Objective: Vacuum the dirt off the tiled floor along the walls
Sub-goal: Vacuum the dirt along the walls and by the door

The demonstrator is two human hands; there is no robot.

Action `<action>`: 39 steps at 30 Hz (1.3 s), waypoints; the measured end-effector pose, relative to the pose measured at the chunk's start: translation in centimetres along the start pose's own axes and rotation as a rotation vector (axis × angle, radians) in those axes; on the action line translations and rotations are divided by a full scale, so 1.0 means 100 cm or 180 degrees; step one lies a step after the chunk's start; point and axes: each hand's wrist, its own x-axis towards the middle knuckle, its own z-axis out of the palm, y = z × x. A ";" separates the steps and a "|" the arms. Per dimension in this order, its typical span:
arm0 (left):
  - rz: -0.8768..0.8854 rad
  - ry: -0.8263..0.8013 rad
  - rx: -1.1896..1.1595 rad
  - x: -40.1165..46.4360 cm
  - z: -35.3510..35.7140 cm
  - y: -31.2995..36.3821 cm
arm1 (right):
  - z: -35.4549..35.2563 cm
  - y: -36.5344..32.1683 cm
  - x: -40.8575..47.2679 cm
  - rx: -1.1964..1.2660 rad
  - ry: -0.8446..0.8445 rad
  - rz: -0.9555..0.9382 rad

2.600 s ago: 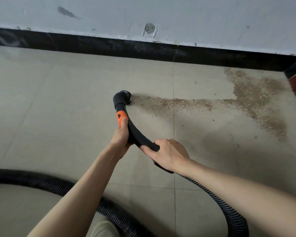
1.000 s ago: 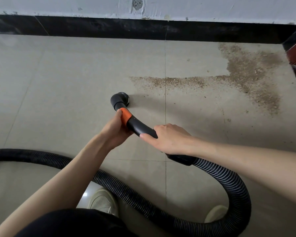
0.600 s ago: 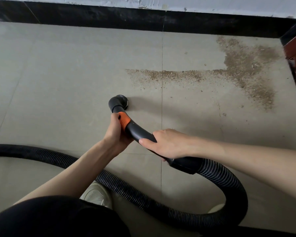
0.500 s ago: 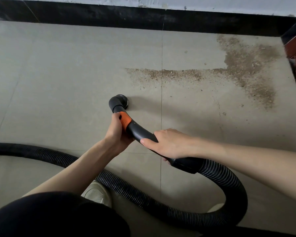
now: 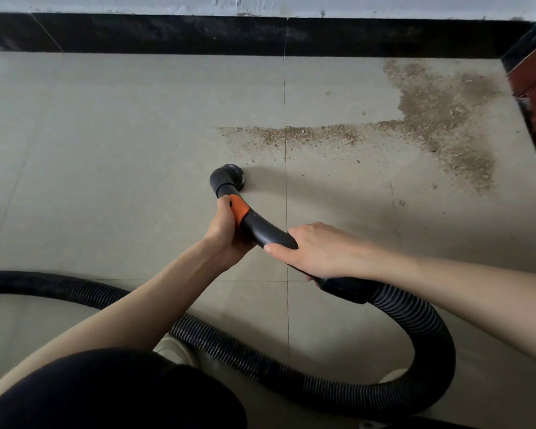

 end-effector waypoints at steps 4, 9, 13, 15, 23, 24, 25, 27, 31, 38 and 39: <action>0.0089 0.0031 0.0082 0.015 0.004 0.023 | -0.007 -0.004 0.028 -0.0227 0.0231 0.0068; 0.0241 0.0012 0.0228 0.030 0.004 0.057 | -0.022 -0.017 0.064 -0.0251 0.0475 0.0057; 0.0402 0.0062 0.0326 0.042 0.001 0.082 | -0.030 -0.033 0.089 -0.0291 0.0568 0.0003; 0.0432 0.0152 0.0445 0.049 -0.002 0.092 | -0.032 -0.042 0.101 -0.0325 0.0609 -0.0023; 0.0581 0.0295 0.0558 0.068 -0.015 0.093 | -0.019 -0.039 0.100 0.0056 0.0670 0.0070; 0.0584 0.0286 0.0609 0.069 -0.015 0.091 | -0.017 -0.034 0.095 0.0060 0.0683 0.0107; 0.0587 0.0300 0.0658 0.069 -0.014 0.091 | -0.015 -0.030 0.090 0.0013 0.0711 0.0145; 0.0618 0.0353 0.0742 0.069 -0.011 0.090 | -0.008 -0.022 0.081 -0.0139 0.0865 0.0232; 0.0631 0.0372 0.0853 0.069 -0.002 0.089 | 0.004 -0.015 0.077 -0.0245 0.1356 0.0358; 0.0567 0.0050 0.0511 0.074 0.000 0.075 | 0.014 0.003 0.077 -0.0240 0.1638 0.0368; 0.0569 -0.0024 0.0489 0.074 0.001 0.073 | 0.015 0.005 0.077 -0.0190 0.1637 0.0389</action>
